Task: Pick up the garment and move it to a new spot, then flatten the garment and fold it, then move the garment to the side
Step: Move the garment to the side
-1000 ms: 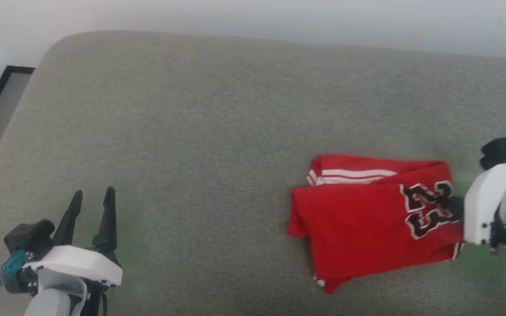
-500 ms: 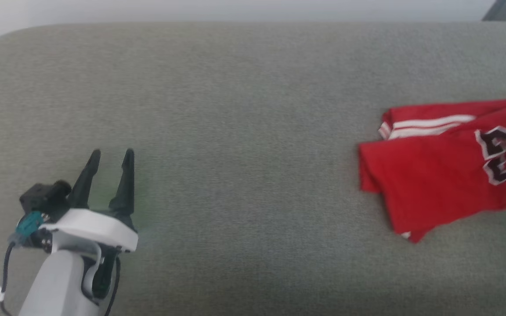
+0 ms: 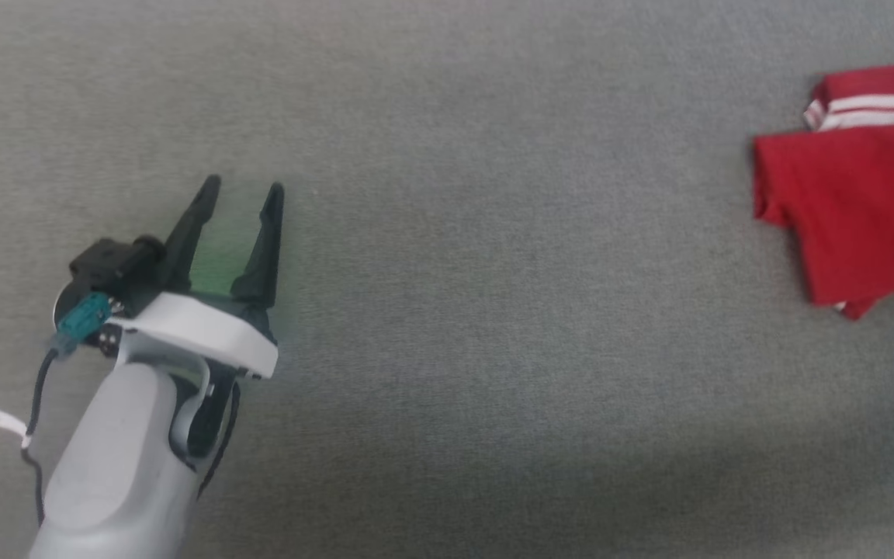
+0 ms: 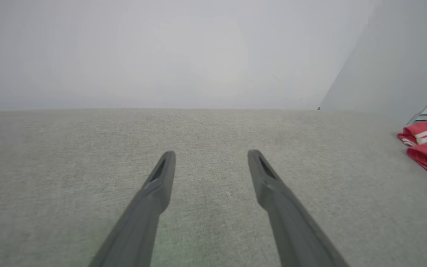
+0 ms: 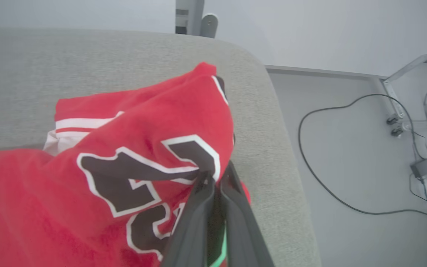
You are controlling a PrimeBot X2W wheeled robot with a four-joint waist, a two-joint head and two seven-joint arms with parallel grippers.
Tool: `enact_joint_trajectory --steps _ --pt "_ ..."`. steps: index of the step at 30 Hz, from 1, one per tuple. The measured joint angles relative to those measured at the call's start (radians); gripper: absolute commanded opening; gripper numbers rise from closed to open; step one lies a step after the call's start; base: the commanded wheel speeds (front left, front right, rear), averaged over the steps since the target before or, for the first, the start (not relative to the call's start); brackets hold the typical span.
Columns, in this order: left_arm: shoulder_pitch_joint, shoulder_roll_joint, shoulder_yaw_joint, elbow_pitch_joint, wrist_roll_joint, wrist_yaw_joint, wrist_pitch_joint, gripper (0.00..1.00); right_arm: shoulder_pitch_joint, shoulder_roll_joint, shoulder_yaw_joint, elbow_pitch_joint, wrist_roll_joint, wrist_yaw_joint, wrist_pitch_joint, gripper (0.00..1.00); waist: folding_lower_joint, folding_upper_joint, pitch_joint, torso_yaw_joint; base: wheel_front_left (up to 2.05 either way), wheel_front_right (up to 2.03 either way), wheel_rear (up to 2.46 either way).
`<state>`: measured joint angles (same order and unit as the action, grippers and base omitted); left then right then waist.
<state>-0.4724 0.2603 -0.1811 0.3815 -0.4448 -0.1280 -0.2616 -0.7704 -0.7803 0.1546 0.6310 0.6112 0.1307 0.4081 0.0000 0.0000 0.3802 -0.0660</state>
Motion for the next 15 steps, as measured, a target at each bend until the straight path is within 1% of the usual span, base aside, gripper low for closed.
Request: enact_joint_trajectory --steps 9,15 --pt "-0.088 0.018 -0.078 0.003 -0.003 0.000 0.000 1.00 -0.116 -0.026 0.014 0.132 -0.086 0.000 -0.122 0.00 0.0000 0.0000 0.078 -0.049 0.00 0.00 0.00" --pt "-0.142 0.031 -0.120 0.007 -0.003 0.000 0.000 1.00 -0.192 -0.034 0.009 0.227 -0.175 0.000 -0.215 0.00 0.0000 0.0000 0.124 -0.070 0.00 0.00 0.00"
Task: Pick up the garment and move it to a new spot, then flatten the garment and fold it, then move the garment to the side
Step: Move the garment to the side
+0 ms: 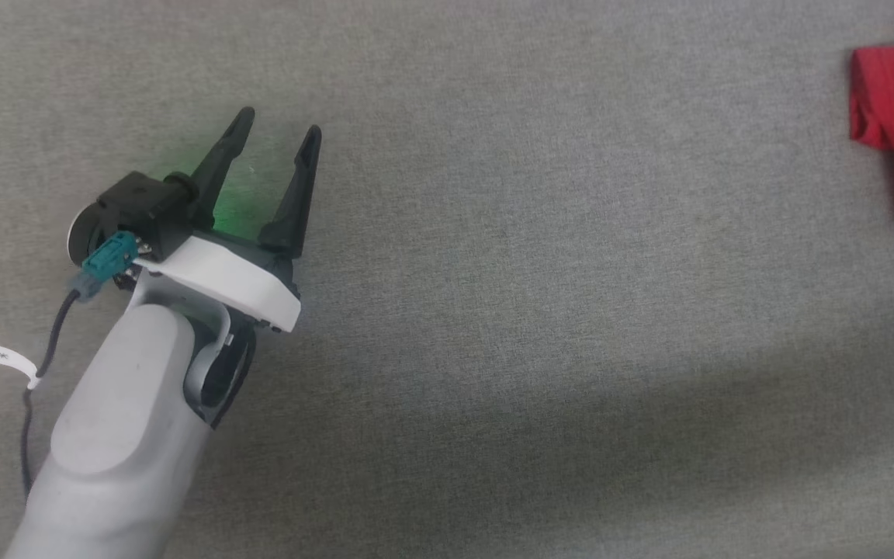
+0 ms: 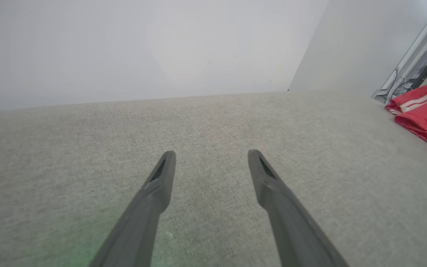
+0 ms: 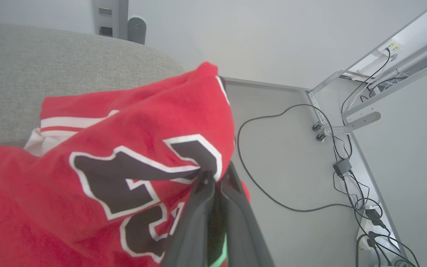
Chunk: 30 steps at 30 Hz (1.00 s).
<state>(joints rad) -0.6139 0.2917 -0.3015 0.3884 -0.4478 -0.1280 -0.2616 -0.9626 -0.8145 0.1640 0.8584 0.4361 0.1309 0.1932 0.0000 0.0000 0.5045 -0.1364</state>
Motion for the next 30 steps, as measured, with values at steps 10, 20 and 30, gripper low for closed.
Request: enact_joint_trajectory --steps 10,20,30 --pt "-0.066 0.017 -0.041 0.001 -0.004 0.000 -0.001 1.00 -0.070 0.077 -0.033 0.146 -0.085 0.000 -0.066 0.00 0.0000 0.0000 0.062 -0.012 0.00 0.00 0.00" --pt "-0.083 0.019 -0.055 -0.010 -0.037 -0.001 -0.001 1.00 -0.127 0.118 -0.049 0.257 -0.133 0.000 -0.105 1.00 -0.0001 0.0000 0.069 0.007 0.00 0.00 0.00" --pt "-0.010 0.033 0.009 -0.035 -0.067 -0.001 -0.001 1.00 -0.148 0.166 -0.022 0.253 -0.118 0.000 -0.147 1.00 0.0000 0.0000 -0.013 0.009 0.00 0.00 0.00"
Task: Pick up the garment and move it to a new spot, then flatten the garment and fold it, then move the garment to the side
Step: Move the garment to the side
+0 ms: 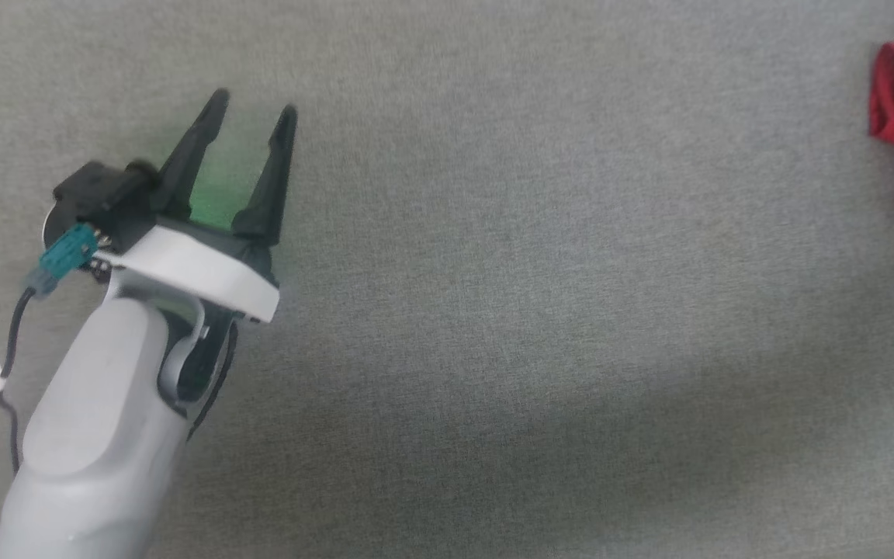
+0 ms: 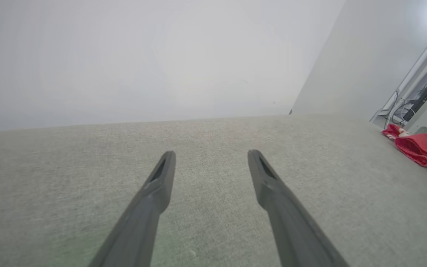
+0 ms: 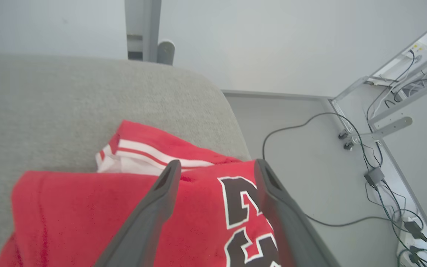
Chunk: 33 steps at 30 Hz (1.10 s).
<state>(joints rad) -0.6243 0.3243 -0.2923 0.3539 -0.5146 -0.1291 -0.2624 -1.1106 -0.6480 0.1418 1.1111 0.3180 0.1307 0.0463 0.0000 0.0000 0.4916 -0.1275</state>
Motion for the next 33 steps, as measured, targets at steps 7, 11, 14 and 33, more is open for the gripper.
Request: enact_joint_trajectory --steps 7,11,14,33 --pt "0.069 0.010 0.042 0.054 0.009 0.000 0.000 1.00 0.051 0.056 0.052 -0.063 0.071 0.000 -0.059 1.00 0.0000 0.0000 -0.088 0.004 0.00 0.00 0.00" --pt "0.108 0.009 0.094 0.052 0.022 0.000 0.000 1.00 0.093 0.069 0.086 -0.115 0.109 0.000 -0.104 1.00 0.0000 0.0000 -0.142 0.010 0.00 0.00 0.00" --pt "0.151 0.007 0.141 0.040 0.030 0.000 0.000 1.00 0.134 0.079 0.114 -0.148 0.135 0.000 -0.134 1.00 0.0000 0.0000 -0.183 0.016 0.00 0.00 0.00" --pt "0.496 -0.013 0.384 -0.091 0.133 0.000 0.000 1.00 0.465 0.111 0.138 -0.337 0.170 0.000 -0.302 1.00 0.0000 0.0000 -0.418 0.051 0.00 0.00 0.00"
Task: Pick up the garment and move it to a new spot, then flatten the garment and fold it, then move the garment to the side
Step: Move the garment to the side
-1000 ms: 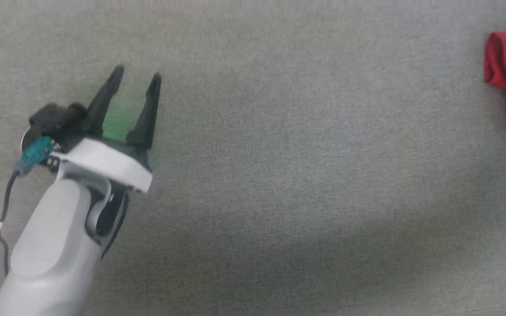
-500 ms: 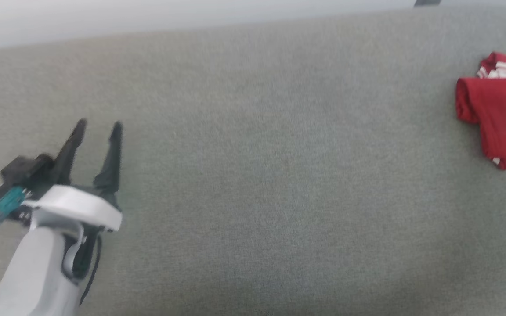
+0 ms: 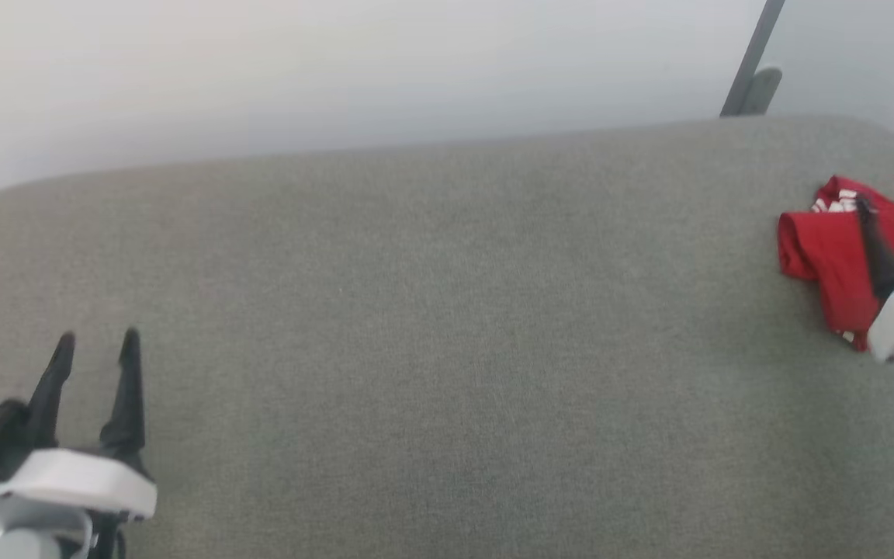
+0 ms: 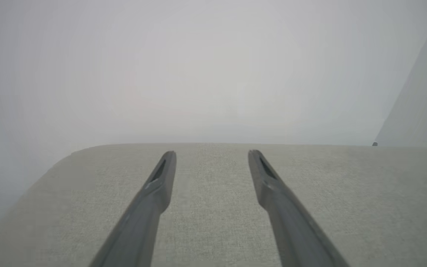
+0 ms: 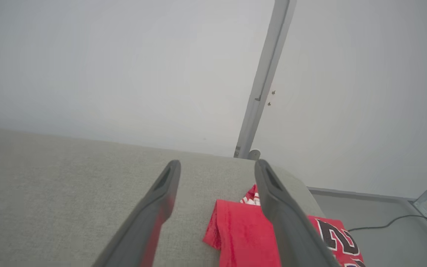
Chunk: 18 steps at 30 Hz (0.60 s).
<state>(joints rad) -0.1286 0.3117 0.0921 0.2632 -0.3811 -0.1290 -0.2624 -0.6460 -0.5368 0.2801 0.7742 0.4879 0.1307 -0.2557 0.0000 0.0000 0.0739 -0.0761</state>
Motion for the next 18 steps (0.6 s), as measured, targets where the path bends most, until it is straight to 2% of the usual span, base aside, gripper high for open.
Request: enact_joint_trajectory --steps 3,10,18 --pt "0.043 -0.006 0.030 -0.011 0.006 0.000 0.000 1.00 0.068 0.016 -0.025 -0.048 -0.043 0.000 -0.003 1.00 -0.0001 0.0000 -0.028 0.002 0.00 0.00 0.00" --pt "0.131 -0.036 0.097 -0.060 0.014 0.000 0.000 1.00 0.247 0.083 -0.156 -0.211 -0.147 0.000 -0.007 1.00 0.0000 0.0000 -0.073 0.001 0.00 0.00 0.00" --pt "0.193 -0.056 0.121 -0.098 0.021 0.000 0.000 1.00 0.383 0.153 -0.251 -0.336 -0.216 0.000 -0.007 1.00 0.0000 0.0000 -0.094 0.000 0.00 0.00 0.00"
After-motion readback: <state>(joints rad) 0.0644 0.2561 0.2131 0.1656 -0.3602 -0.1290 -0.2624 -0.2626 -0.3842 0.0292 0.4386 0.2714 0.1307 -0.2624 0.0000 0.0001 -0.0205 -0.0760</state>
